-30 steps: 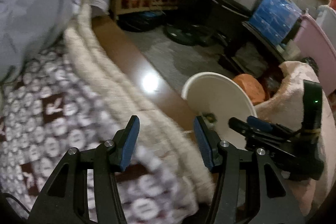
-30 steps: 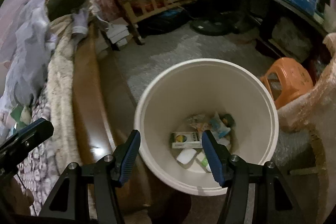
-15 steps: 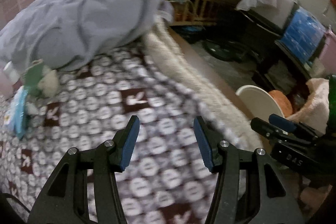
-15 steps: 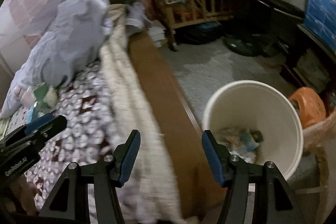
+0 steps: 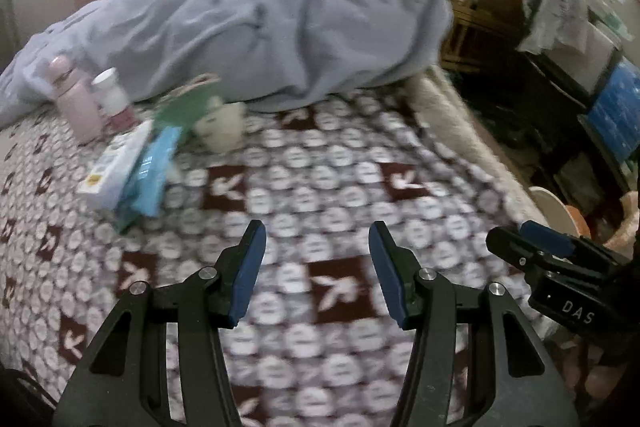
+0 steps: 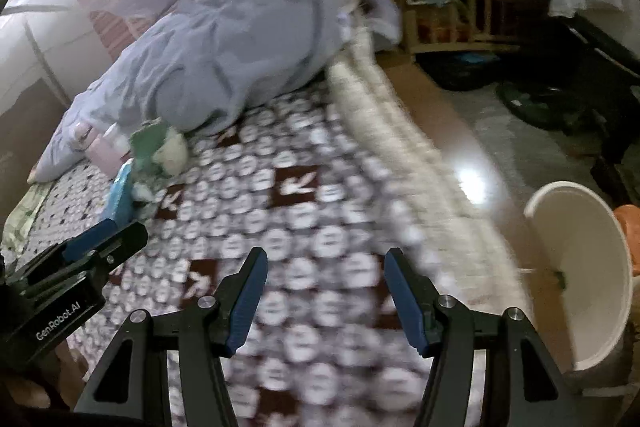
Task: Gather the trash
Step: 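Move both open tools back to the trash pile on the bed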
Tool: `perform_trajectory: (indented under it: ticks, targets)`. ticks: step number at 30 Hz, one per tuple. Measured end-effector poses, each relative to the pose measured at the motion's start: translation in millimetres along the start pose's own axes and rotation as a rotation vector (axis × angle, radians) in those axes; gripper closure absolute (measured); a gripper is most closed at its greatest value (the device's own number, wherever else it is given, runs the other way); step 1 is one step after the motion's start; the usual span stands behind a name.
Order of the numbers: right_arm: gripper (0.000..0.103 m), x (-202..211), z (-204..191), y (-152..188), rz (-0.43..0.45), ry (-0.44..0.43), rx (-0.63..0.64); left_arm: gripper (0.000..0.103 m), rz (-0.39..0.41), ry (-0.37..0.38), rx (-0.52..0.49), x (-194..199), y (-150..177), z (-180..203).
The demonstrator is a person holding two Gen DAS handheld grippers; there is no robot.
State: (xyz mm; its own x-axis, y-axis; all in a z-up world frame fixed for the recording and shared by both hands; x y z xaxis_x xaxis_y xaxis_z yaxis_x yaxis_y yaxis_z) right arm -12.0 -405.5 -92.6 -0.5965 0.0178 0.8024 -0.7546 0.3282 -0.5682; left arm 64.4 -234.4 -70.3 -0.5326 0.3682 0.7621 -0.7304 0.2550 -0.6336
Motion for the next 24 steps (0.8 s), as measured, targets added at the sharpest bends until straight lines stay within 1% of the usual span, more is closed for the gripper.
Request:
perform_trajectory:
  ticks: [9,14,19,24]
  targets:
    - [0.044,-26.0,-65.4,4.3,-0.052,-0.04,0.104,0.051,-0.006,-0.085,0.115,9.1,9.9,-92.8]
    - [0.044,-37.4,-91.5,5.4,-0.072,-0.06,0.146,0.051,-0.01,-0.131,0.186,3.5,4.6,-142.9]
    - [0.044,-45.9,-111.9,-0.4,-0.078,-0.077,0.178,0.051,-0.014,-0.177,0.239,-14.7,-10.7,-186.7]
    - [0.044,-58.9,-129.2,-6.7,-0.094,-0.094,0.205,0.051,-0.033,-0.19,0.24,-41.8,-26.9,-206.3]
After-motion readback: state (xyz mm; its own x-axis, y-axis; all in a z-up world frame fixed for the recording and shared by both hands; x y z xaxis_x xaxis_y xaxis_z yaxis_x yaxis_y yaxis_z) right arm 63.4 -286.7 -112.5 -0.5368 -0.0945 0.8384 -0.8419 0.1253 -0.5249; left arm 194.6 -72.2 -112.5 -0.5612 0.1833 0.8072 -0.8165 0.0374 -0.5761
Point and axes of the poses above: each gripper's, at about its wrist camera, not at the fingertips, and x roughly against the way its jaws point, z to its right, y to its underside, the point moved 4 cm from there along -x, roughly the way its jaws point, and after that the axes turned 4 degrees about y, right-handed, at the moved point
